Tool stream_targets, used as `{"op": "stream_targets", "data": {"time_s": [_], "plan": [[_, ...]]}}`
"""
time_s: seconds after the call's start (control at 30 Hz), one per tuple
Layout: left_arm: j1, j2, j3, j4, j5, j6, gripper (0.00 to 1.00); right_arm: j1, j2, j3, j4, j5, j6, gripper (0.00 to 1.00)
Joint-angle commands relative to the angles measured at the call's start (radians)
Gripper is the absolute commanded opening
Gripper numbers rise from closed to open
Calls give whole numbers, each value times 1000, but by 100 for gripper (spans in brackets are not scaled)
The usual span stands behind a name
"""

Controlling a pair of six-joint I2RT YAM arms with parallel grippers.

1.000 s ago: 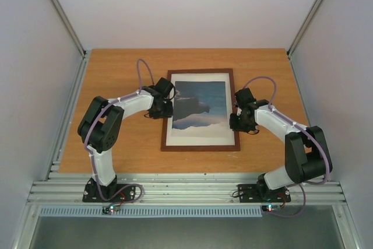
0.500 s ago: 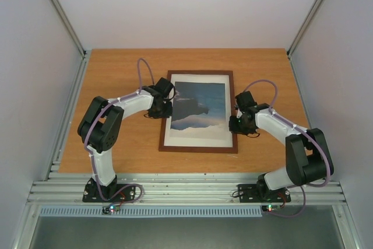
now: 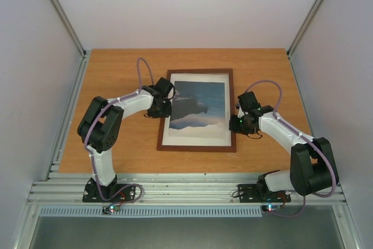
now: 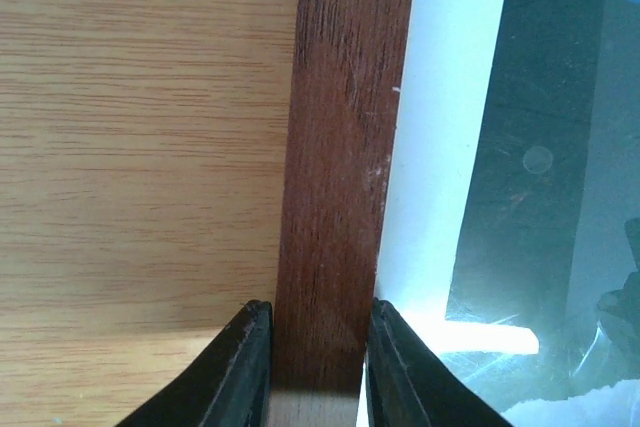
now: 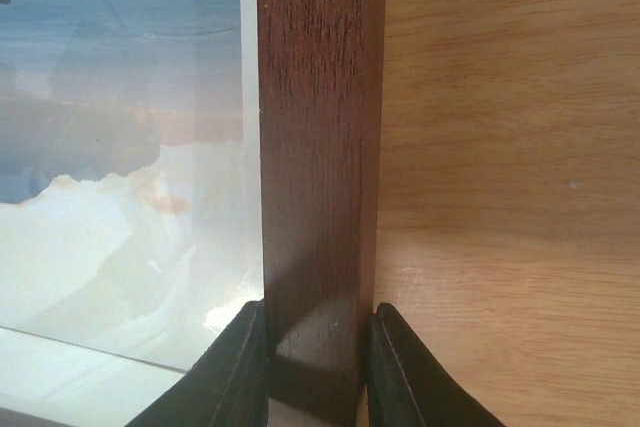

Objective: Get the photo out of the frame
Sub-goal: Pick up the photo frame item from the photo frame.

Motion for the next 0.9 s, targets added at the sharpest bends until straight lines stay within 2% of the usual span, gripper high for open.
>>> {"op": "stream_targets", "data": {"time_s": [0.0, 0.53, 0.7, 0.87], "plan": [[-7, 29, 7, 16, 38, -15, 26, 7, -64, 17, 149, -216, 27, 1], [-32, -109, -21, -4, 19, -22, 1, 27, -30, 11, 196, -217, 41, 1], [-41, -162, -42, 0, -12, -31, 0, 38, 7, 26, 165, -141, 17, 1], [-68, -151, -33, -24, -66, -30, 1, 101, 61, 77, 100, -47, -11, 1]]}}
